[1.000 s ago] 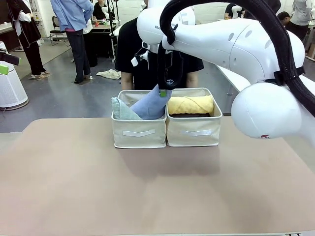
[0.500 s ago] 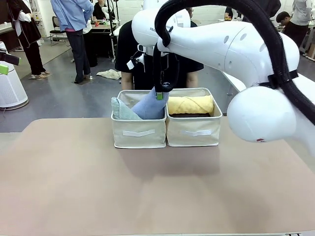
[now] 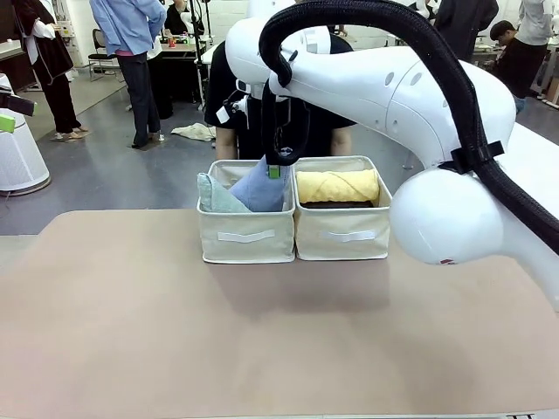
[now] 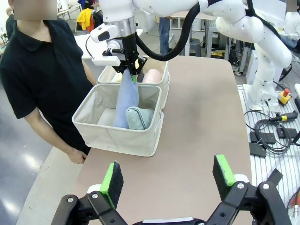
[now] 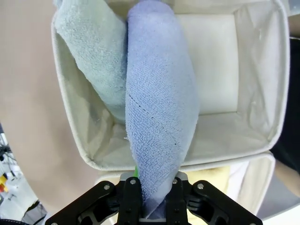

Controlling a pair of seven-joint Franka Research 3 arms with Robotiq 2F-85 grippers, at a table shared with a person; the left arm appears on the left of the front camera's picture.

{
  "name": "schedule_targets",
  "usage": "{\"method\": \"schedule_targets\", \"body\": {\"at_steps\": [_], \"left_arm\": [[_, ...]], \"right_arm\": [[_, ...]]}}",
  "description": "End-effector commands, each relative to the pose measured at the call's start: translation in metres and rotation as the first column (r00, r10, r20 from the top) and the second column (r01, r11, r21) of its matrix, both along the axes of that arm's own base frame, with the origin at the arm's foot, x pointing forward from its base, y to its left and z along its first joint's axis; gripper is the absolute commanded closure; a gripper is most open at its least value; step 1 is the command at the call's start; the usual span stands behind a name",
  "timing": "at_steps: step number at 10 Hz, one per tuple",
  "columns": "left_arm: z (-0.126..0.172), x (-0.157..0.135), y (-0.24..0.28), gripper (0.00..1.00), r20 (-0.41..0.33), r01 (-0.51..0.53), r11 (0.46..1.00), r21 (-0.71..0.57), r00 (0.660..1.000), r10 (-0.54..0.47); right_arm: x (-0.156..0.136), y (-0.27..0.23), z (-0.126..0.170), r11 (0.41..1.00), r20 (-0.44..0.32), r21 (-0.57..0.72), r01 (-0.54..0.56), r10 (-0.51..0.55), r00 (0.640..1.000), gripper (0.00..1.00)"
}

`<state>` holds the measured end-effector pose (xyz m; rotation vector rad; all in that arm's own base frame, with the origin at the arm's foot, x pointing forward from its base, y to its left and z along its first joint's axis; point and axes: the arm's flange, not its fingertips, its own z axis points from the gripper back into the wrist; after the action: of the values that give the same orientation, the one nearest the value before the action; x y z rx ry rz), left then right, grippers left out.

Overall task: Sort the towels based on their folding style.
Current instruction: Pick up another triangle-folded towel from the table and place it in the left Fabric basket.

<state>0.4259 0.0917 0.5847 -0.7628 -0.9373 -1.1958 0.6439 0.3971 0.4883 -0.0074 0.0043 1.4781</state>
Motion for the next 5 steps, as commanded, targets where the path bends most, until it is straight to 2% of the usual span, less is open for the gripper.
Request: {"method": "schedule_targets", "body": {"at_steps": [1,3,4,5], "left_arm": [[0.001,-0.001,0.000,0.00,0.005,0.007,1.000,-0.013,1.000,-0.006],[0.001,-0.001,0.000,0.00,0.005,0.007,1.000,-0.013,1.000,-0.006],[0.001,-0.001,0.000,0.00,0.005,0.007,1.000,-0.013,1.000,-0.006],[0.001,-0.001,0.000,0.00,0.005,0.007,1.000,-0.013,1.000,-0.006]], "right_arm": [[0.044,0.030,0.021,1.000,-0.025,0.006,-0.026,0.026,0.999,0.82],[0.040,0.029,0.021,1.000,-0.055,-0.002,-0.023,0.023,0.998,0.82],[0.034,0.029,0.023,0.993,-0.062,-0.024,0.117,-0.118,0.991,0.82],[0.023,0.029,0.031,0.988,-0.115,-0.034,0.152,-0.155,0.981,0.82]]}}
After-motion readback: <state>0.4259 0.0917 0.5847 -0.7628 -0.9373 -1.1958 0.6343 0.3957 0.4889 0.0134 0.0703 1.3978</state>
